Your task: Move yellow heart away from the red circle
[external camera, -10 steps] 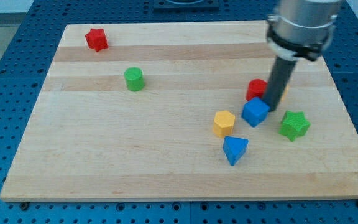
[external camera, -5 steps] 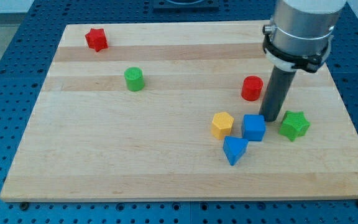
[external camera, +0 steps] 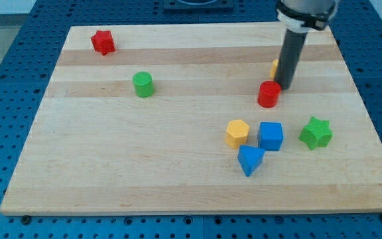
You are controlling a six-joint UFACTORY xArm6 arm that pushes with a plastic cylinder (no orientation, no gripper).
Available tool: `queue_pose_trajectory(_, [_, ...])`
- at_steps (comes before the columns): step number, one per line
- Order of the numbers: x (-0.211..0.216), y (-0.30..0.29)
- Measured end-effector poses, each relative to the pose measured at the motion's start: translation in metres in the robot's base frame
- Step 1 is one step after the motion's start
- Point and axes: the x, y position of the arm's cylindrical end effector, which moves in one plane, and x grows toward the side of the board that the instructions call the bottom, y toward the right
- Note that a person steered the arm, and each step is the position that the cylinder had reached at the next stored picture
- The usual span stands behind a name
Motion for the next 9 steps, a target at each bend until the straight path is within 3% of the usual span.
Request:
queue_pose_trajectory(1, [0.018,0.061])
queue_pose_trajectory(2, [-0.025,0.051])
queue_pose_trajectory(6, [-0.036,-0.038])
queue_pose_trajectory(7, [-0.038,-0.018])
queue_pose_trajectory(8, [-0.024,0.044])
queue_pose_trajectory(9, [-0.045,0.042])
